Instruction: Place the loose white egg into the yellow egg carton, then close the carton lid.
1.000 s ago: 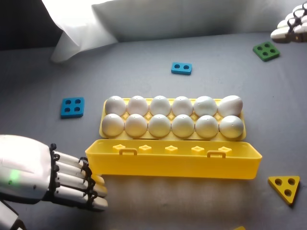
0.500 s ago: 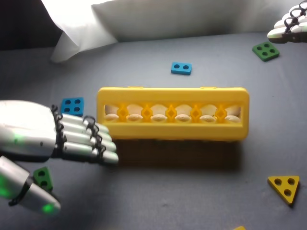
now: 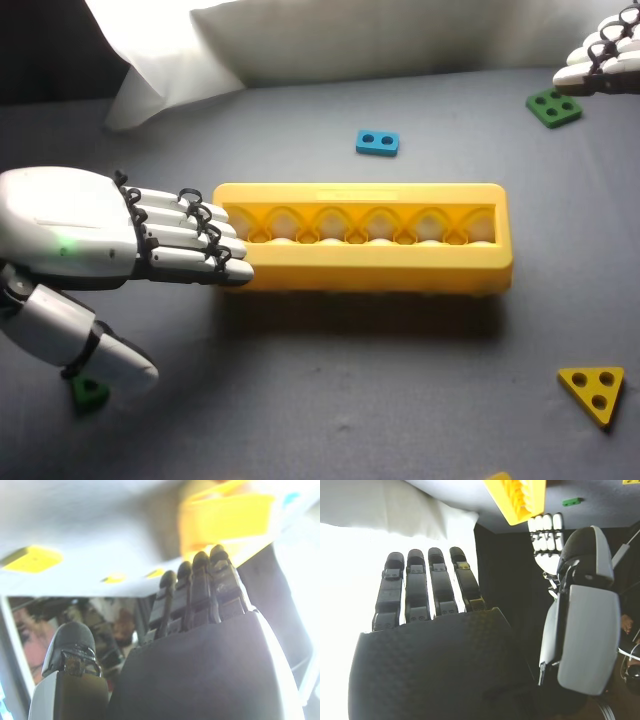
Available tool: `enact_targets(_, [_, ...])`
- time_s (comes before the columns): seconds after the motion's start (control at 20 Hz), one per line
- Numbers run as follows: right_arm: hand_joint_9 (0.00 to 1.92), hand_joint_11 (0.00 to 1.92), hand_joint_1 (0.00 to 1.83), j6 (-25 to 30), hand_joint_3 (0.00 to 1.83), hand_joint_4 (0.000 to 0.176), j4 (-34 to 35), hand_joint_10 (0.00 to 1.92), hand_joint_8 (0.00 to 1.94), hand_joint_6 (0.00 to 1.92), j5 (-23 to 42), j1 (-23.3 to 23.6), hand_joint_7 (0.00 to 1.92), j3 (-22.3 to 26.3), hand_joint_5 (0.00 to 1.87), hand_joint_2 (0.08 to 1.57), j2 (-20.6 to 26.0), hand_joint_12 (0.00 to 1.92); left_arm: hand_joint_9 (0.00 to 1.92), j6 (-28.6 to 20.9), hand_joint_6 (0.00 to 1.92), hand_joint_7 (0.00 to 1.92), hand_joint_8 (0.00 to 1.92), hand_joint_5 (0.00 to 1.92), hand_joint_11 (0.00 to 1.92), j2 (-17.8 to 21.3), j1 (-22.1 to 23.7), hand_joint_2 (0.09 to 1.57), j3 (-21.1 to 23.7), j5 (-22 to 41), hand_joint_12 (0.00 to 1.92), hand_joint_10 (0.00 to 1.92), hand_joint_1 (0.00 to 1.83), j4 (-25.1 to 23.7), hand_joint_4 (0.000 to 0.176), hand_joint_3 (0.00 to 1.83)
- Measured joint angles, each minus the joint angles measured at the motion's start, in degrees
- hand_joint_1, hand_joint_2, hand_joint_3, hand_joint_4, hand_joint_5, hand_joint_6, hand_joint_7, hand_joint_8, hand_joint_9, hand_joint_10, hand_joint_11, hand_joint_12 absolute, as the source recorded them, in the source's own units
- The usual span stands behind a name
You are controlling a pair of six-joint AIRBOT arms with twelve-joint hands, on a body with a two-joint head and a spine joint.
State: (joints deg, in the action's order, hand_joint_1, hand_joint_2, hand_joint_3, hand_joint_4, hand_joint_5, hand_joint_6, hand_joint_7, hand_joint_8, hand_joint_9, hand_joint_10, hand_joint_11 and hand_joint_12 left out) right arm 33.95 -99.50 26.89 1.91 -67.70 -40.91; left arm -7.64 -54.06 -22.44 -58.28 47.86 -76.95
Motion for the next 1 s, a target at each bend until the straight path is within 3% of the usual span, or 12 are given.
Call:
enact_targets(0.5, [0.0, 0.0, 0.25, 0.81, 0.01, 0.0, 0.02, 0.0, 0.0, 0.0, 0.24, 0.0, 0.0, 0.33, 0.03, 0.93, 0.0, 0.0, 0.0, 1.4, 0.0, 0.0, 0.0, 0.0, 0.0, 0.44, 0.81, 1.2, -0.37, 0.96, 0.0, 0.0, 0.0, 0.83, 0.0, 0.0])
enact_targets(0.75, [0.0, 0.0, 0.29, 1.01, 0.0, 0.0, 0.0, 0.0, 0.0, 0.0, 0.31, 0.0, 0.0, 0.48, 0.01, 0.93, 0.13, 0.0, 0.0, 1.57, 0.0, 0.0, 0.0, 0.0, 0.0, 5.77, 2.99, 1.2, -1.33, 5.4, 0.0, 0.0, 0.0, 5.33, 0.0, 0.0])
enact_targets(1.0, [0.0, 0.0, 0.34, 1.03, 0.01, 0.0, -0.02, 0.0, 0.0, 0.01, 0.63, 0.0, 0.0, 0.79, 0.04, 0.95, 0.26, 0.0, 0.0, 3.37, 0.0, 0.0, 0.0, 0.0, 0.0, 12.11, 2.27, 1.22, -0.76, 16.11, 0.0, 0.0, 0.0, -4.7, 0.0, 0.01])
